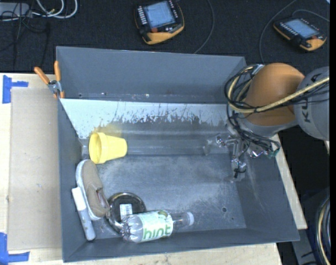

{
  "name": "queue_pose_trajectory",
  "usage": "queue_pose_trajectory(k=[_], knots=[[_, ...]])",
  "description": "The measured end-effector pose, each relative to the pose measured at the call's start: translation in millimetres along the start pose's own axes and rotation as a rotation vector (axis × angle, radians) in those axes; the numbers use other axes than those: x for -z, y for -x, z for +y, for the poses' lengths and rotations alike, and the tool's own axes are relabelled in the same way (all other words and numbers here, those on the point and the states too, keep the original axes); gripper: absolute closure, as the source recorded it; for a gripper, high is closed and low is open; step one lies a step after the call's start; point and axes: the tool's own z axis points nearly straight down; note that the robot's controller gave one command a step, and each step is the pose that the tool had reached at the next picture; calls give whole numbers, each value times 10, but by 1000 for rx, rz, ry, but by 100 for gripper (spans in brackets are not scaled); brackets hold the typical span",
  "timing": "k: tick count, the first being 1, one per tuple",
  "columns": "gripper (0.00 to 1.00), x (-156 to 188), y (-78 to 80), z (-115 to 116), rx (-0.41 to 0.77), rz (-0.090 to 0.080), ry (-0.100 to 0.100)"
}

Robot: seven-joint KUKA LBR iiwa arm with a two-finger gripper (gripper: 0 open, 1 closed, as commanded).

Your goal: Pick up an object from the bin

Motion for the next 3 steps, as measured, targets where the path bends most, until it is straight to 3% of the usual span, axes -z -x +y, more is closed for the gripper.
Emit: queue_pose_trajectory(k=[1, 2, 3], knots=[[100, 22, 8, -5, -1, -3, -2], [100, 1705, -94, 156, -65, -11, -7], [0, 1653, -107, 159, -67, -5, -1]])
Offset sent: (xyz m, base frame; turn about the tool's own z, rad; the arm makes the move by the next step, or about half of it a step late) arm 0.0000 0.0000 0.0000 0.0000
